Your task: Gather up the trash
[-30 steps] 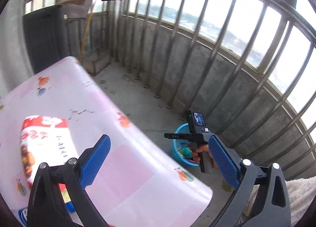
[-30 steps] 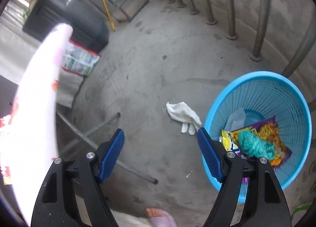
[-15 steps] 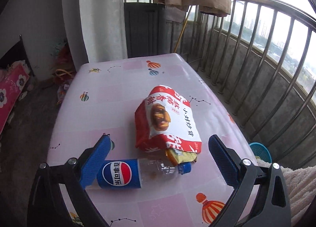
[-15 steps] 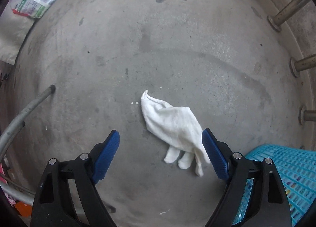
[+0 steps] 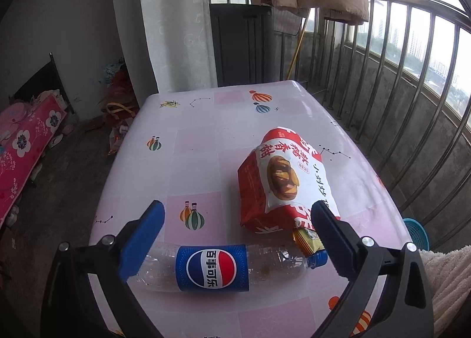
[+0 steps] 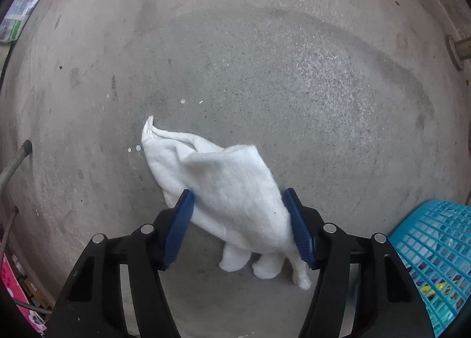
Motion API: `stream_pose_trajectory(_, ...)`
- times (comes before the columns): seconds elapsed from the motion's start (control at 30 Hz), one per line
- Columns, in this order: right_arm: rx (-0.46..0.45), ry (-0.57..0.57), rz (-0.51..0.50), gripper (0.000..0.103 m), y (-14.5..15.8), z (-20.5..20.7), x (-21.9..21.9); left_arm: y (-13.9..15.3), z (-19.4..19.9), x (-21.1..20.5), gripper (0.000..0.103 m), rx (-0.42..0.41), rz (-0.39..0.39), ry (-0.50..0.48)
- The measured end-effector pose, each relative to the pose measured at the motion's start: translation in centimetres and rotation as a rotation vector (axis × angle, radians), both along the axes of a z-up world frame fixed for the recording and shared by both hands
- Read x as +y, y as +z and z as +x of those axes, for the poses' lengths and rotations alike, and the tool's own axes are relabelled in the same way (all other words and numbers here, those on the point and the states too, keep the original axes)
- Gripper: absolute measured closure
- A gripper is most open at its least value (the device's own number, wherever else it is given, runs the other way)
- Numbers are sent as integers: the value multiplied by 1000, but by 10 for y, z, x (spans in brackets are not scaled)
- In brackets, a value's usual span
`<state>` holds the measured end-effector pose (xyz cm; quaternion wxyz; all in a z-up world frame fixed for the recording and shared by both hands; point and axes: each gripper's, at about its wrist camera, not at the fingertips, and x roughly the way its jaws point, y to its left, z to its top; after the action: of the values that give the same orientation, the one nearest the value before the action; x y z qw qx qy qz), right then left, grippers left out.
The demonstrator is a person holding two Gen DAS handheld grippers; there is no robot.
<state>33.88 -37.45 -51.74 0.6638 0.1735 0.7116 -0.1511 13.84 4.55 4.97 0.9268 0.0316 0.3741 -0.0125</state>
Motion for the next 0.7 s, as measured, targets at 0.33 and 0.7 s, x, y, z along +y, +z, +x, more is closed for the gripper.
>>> stream_pose_trajectory(0.33,-304,-113,190,93,127,-45,5,9,-12,14,6,-53,-13,17)
stream_pose_trajectory(0.7,-568,-195,-209,88,327,-213,-69,10,-27,33,6,-113,-72,1)
